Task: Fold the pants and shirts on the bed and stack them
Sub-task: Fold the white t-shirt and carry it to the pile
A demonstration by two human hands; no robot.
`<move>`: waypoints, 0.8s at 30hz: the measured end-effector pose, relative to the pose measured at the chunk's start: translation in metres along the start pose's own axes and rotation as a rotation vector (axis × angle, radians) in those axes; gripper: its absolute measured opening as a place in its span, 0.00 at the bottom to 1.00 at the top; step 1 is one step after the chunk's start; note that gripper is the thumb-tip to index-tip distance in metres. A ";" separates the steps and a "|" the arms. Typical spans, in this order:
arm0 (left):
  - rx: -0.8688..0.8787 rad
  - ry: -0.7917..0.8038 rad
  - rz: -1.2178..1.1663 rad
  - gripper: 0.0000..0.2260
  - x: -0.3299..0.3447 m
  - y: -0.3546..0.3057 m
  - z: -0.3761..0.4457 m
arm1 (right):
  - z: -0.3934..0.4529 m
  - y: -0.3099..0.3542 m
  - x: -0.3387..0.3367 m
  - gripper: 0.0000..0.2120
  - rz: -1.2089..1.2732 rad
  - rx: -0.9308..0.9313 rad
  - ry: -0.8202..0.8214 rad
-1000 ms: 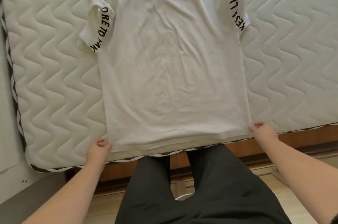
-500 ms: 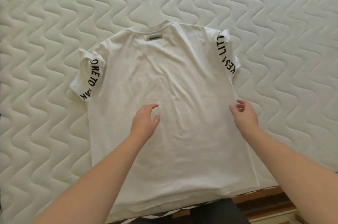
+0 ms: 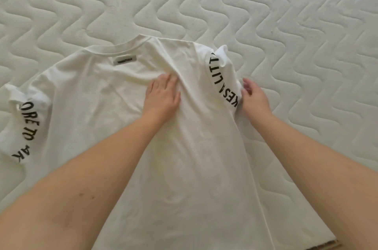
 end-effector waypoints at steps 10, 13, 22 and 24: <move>0.028 -0.049 0.125 0.31 0.037 0.013 0.029 | 0.062 0.049 0.041 0.05 -0.294 0.050 0.079; 0.020 -0.041 0.120 0.32 0.037 0.014 0.029 | 0.057 0.056 0.038 0.06 -0.368 -0.011 0.040; 0.030 -0.036 0.110 0.33 0.038 0.012 0.030 | 0.036 -0.023 -0.043 0.13 0.024 0.169 -0.234; 0.030 -0.036 0.110 0.33 0.039 0.012 0.031 | 0.028 -0.050 -0.048 0.14 0.055 0.273 -0.222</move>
Point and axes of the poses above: each hand's wrist, its own z-axis towards the middle knuckle, its own x-axis out of the palm, y = z × x, the point moved 9 cm from there along z, towards the middle knuckle, and after that the axes turned 6 degrees about -z, right-handed, at the moved point
